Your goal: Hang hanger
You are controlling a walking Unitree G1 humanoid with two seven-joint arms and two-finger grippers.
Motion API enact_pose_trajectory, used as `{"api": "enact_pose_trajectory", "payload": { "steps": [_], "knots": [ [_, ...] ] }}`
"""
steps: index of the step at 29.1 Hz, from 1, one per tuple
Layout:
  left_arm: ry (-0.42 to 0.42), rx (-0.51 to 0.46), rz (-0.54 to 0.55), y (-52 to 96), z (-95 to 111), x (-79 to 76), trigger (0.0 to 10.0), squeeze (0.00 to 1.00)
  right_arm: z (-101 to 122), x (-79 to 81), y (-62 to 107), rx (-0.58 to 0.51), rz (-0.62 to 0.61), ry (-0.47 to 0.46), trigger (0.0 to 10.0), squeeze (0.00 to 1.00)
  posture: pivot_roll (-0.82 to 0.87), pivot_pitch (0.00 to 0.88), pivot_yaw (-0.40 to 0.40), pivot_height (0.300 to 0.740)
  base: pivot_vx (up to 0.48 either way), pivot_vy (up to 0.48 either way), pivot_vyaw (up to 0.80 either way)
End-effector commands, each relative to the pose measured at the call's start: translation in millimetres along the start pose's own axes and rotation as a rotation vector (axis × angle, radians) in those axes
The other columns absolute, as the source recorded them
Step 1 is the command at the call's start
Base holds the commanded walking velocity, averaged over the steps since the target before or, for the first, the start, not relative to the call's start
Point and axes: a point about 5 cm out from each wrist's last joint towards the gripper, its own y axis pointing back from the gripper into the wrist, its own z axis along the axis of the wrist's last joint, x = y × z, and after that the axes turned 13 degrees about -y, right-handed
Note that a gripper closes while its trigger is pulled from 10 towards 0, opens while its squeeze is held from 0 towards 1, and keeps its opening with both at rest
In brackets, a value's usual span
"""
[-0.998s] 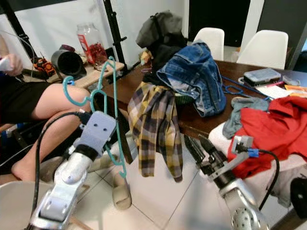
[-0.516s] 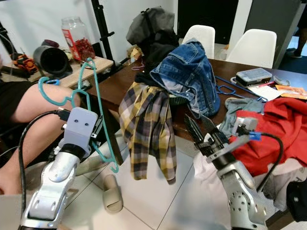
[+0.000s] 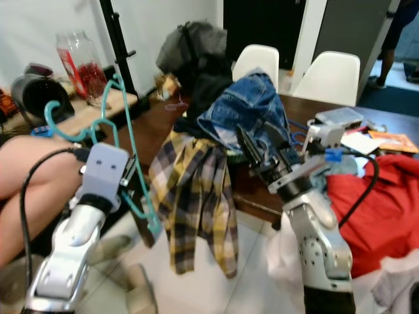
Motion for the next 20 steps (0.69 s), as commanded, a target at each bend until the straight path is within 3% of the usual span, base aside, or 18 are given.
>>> {"api": "enact_pose_trajectory", "payload": {
  "steps": [1, 5, 8, 16, 20],
  "knots": [
    [0.005, 0.006, -0.004, 0.6, -1, 0.3, 10.0, 0.00, 1, 2.2, -4.1, -0.010, -0.007, 0.022, 10.0, 0.00, -0.04, 0.000, 0.010, 0.740, 0.341, 0.000, 0.00],
    [0.011, 0.006, -0.023, 1.0, -2, -3.8, 10.0, 0.00, 5, -5.2, -6.9, 0.012, -0.088, 0.122, 10.0, 0.00, -0.04, 0.000, 0.007, 0.740, 0.341, 0.000, 0.00],
    [0.014, 0.007, -0.033, 1.6, -2, -6.1, 10.0, 0.00, 6, -8.5, -7.8, 0.023, -0.118, 0.147, 10.0, 0.00, -0.05, 0.000, 0.006, 0.740, 0.331, 0.000, 0.00],
    [0.030, 0.005, -0.067, 4.0, 0, -14.7, 10.0, 0.00, 10, -11.9, -7.9, 0.042, -0.137, 0.172, 10.0, 0.00, -0.05, 0.000, 0.005, 0.740, 0.307, 0.000, -0.80],
    [0.025, -0.007, -0.104, 6.0, 1, -22.5, 10.0, 0.00, 10, -10.7, -8.4, 0.043, -0.136, 0.182, 10.0, 0.00, -0.05, 0.000, 0.005, 0.740, 0.000, 0.000, -0.77]
  ]
}}
